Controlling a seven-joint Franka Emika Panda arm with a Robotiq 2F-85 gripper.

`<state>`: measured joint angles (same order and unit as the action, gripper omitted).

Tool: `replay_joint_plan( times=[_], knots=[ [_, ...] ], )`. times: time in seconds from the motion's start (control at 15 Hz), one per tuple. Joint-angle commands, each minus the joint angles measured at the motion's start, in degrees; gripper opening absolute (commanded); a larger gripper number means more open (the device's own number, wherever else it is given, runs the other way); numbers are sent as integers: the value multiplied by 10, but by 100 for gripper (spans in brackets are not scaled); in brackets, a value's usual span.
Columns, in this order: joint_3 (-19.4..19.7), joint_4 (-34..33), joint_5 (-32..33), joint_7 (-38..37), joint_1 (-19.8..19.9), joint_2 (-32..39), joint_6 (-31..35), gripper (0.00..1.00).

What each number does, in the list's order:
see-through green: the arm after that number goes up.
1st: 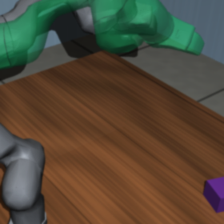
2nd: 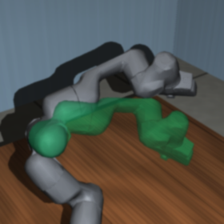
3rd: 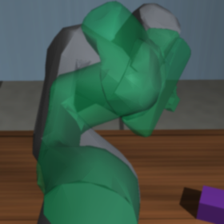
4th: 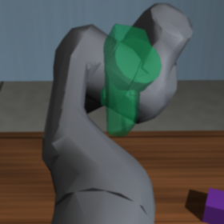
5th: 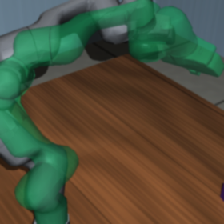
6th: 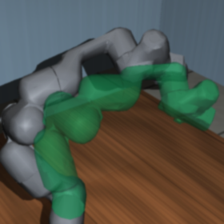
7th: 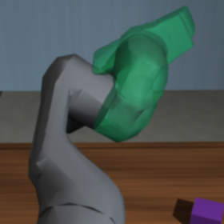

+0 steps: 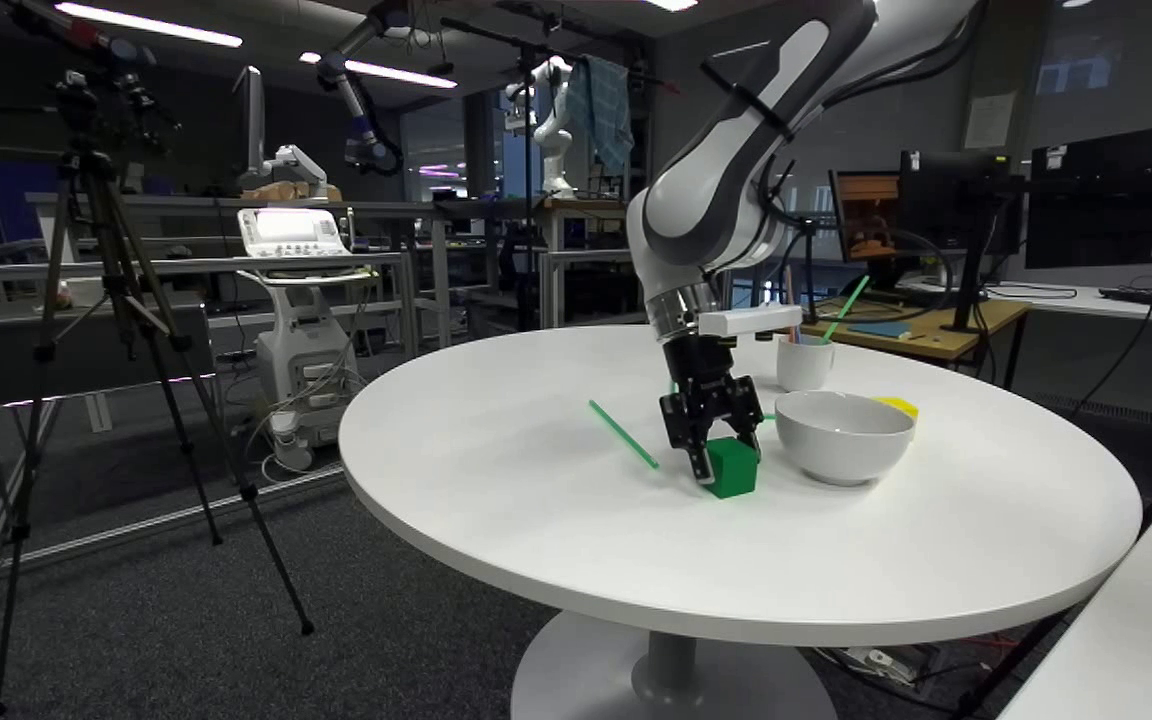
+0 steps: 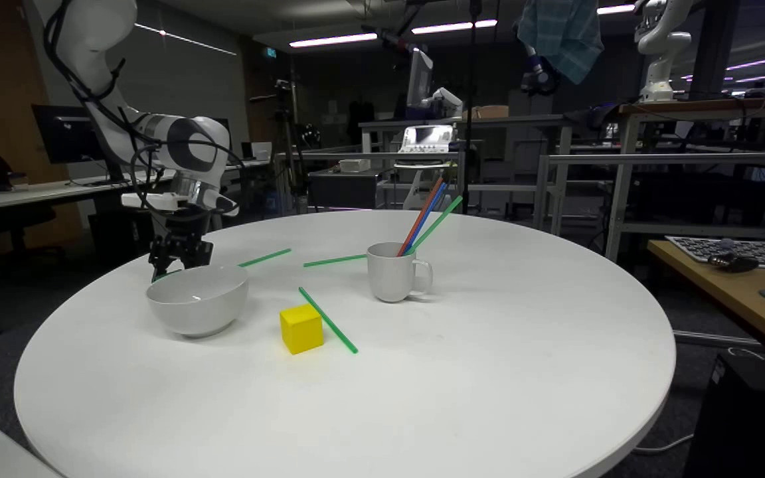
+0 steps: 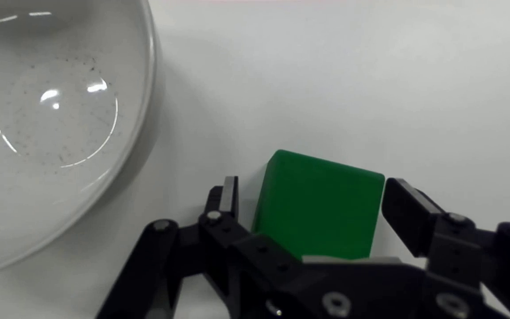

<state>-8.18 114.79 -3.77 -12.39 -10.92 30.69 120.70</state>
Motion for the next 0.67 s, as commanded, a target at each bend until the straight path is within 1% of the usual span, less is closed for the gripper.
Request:
replay_joint_plan(
  times=[0.0,0.07,0.2,0.27,0.6],
  knots=[
    [3,-14,-14,4,-1,5,-17,57],
    [3,-14,-14,4,-1,4,-18,48],
    [4,-13,-13,2,-1,0,-18,34],
    [5,-11,-12,0,-2,-4,-19,31],
    [15,13,-8,-8,2,-51,-15,31]
  ],
)
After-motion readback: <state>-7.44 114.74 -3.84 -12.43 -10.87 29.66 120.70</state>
